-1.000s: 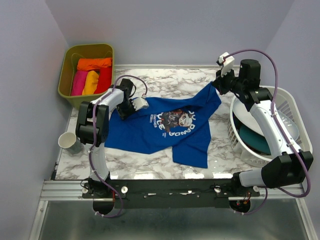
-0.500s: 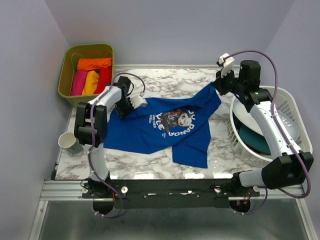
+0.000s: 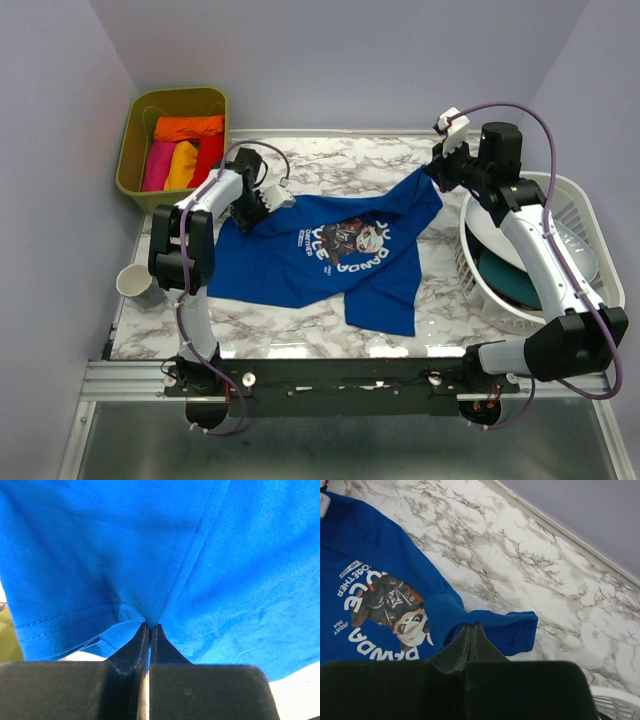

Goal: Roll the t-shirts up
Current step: Flatten out the T-shirt at the center of the board, then fold the T-shirt at the center of the board.

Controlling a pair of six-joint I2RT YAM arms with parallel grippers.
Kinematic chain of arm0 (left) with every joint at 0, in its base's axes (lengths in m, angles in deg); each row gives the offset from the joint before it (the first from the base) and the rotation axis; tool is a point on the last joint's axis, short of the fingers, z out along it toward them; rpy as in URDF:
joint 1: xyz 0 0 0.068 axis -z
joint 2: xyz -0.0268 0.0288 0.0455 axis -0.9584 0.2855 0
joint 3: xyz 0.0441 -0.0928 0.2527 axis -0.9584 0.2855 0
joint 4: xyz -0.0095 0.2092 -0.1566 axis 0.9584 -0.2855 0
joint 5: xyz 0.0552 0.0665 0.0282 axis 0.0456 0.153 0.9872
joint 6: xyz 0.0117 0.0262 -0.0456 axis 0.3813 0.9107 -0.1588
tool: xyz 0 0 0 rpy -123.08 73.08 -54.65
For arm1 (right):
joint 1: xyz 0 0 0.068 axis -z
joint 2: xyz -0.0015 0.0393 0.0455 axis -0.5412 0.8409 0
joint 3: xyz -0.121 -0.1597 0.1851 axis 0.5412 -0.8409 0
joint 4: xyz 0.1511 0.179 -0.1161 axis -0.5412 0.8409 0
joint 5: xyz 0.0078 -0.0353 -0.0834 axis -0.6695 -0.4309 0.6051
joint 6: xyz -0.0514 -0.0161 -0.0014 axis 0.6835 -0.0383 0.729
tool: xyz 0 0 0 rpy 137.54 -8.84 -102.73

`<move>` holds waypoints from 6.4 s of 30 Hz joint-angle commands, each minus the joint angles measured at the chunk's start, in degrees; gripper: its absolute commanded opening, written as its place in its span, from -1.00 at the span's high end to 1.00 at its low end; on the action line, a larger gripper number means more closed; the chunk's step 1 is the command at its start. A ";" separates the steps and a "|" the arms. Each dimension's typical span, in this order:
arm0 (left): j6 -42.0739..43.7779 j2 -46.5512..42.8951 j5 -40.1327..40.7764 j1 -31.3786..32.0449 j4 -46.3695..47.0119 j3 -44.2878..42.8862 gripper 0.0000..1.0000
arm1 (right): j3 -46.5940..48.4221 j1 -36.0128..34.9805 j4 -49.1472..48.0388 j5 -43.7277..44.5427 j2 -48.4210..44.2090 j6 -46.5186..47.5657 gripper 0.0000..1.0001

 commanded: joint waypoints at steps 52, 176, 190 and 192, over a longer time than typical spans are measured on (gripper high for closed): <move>-22.81 -71.70 7.38 -10.32 10.72 -22.28 1.00 | 54.81 1.22 23.71 12.04 -23.55 13.41 0.99; 30.60 -25.99 -5.98 -11.12 10.36 12.95 1.00 | 6.57 -0.98 28.81 5.80 2.56 11.74 0.99; 49.07 -35.40 -6.15 -11.03 12.47 26.31 1.00 | -2.57 -1.07 32.76 2.73 -6.15 6.64 0.99; 50.57 -35.67 -5.98 -11.03 11.51 26.66 1.00 | -4.07 -0.98 33.03 2.03 -6.94 6.03 0.99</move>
